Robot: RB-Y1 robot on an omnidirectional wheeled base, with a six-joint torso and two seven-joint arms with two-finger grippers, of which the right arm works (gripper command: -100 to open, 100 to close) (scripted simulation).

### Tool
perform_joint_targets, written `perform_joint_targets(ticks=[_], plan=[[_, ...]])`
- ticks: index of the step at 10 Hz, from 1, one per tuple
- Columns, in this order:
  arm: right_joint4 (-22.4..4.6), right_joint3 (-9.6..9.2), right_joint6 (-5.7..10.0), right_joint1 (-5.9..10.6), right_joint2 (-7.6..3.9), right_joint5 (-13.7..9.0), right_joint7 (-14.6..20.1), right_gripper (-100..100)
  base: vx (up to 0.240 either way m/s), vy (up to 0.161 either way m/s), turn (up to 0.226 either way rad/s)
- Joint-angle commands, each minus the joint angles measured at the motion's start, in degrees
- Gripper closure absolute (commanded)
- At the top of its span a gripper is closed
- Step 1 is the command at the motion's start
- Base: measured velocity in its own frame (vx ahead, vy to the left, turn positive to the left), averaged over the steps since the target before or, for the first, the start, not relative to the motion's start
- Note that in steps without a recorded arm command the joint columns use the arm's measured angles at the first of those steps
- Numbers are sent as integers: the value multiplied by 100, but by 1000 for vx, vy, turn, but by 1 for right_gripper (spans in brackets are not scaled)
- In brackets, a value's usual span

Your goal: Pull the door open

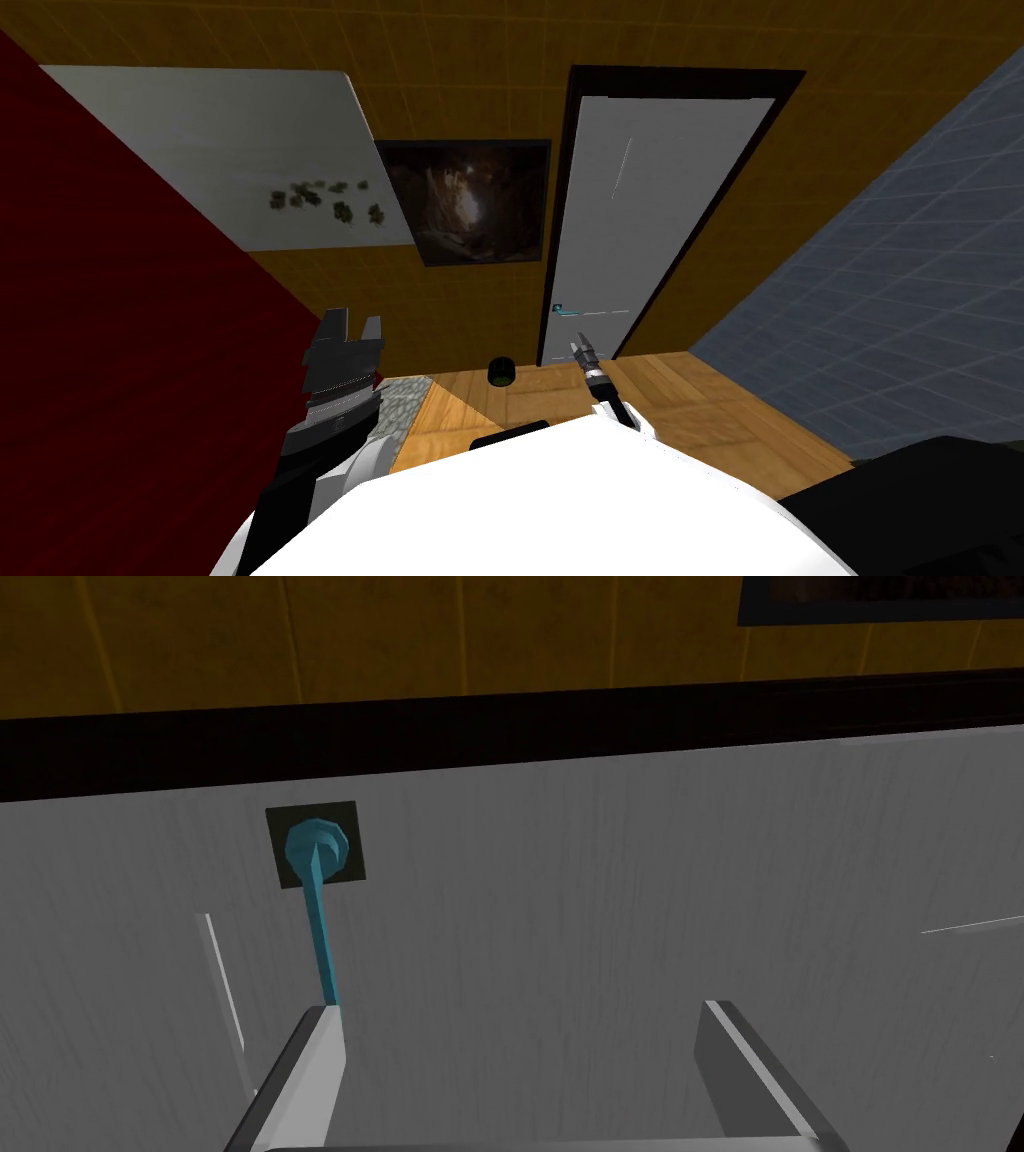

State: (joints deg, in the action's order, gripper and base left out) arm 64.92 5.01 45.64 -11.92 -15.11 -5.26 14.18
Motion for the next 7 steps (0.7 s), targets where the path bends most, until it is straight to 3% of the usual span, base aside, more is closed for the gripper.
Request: perform_joint_targets(ticks=[1,2,7], plan=[[-286,41,116,52,-81,-40,47,-100,88,-61,149],[-377,41,116,52,-81,-40,47,-100,57,-43,59],[-1364,151,441,257,-299,-148,153,-100,67,-53,117]])
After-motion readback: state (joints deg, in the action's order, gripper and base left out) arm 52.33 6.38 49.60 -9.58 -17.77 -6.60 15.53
